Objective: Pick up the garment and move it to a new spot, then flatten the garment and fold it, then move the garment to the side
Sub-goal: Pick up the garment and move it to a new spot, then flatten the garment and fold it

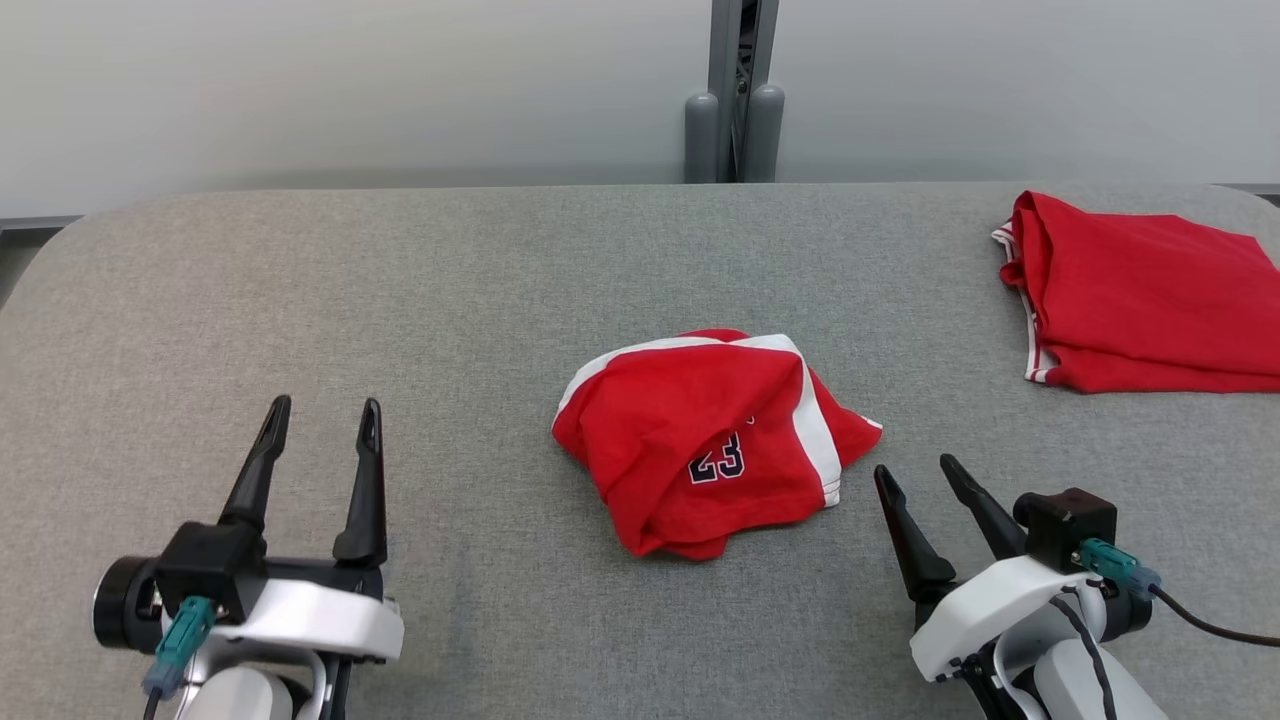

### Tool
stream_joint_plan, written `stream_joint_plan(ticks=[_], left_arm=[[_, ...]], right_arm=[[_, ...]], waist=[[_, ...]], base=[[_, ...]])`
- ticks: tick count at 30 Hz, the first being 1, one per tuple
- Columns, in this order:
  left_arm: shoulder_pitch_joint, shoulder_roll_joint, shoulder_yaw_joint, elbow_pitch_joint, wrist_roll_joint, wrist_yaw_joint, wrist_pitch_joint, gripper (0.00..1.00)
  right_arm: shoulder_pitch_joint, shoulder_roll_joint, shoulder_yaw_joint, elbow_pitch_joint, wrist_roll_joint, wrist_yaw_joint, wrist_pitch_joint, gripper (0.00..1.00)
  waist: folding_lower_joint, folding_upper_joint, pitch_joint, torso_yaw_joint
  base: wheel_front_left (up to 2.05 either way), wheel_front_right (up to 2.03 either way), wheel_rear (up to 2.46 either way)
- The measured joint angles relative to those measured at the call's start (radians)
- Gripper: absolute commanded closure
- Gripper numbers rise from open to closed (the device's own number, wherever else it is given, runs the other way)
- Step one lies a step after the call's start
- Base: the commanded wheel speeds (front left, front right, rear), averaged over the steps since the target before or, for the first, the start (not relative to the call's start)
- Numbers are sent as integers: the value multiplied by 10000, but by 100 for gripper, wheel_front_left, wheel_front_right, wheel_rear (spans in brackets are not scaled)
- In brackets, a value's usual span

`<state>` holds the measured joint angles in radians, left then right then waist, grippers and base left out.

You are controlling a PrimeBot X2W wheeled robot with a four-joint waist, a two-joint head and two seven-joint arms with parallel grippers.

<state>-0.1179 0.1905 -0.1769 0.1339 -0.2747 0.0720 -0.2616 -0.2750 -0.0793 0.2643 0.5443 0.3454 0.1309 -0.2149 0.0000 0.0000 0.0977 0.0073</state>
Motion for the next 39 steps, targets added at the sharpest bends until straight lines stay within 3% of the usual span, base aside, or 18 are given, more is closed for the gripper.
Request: stream_joint_plan(ticks=[5,13,25,26,27,29,33,39], left_arm=[[487,-370,629,-88,316,77,0,0],[734,-759,1018,-48,665,-288,0,0],[782,-1131,1304,19,1078,-729,0,0],[794,-1147,1323,29,1093,-773,0,0],[797,-1164,1337,31,1120,-796,0,0],[797,-1191,1363,58,1170,-838,0,0],[791,-1237,1421,59,1250,-901,0,0],[795,-1292,1565,58,1312,-974,0,0]], right_arm=[[-28,-33,307,410,336,0,345,0],[-547,-178,941,984,600,0,759,0],[-1626,-146,1741,3099,934,0,1076,0],[-1717,-123,1787,3264,961,0,1009,12],[-1819,-107,1831,3436,978,0,974,54],[-1996,-67,1900,3766,1095,0,794,100],[-2274,-12,2048,4286,1223,0,420,100],[-2656,-217,2454,4040,1417,0,-240,100]], waist=[[0,0,-40,146],[0,0,-202,438],[0,0,-311,922],[0,0,-310,946],[0,0,-308,968],[0,0,-309,1015],[0,0,-317,1128],[0,0,-335,1059]], base=[[0,0,0],[0,0,0],[0,0,0],[0,0,0],[0,0,0],[0,0,0],[0,0,0],[0,0,0]])
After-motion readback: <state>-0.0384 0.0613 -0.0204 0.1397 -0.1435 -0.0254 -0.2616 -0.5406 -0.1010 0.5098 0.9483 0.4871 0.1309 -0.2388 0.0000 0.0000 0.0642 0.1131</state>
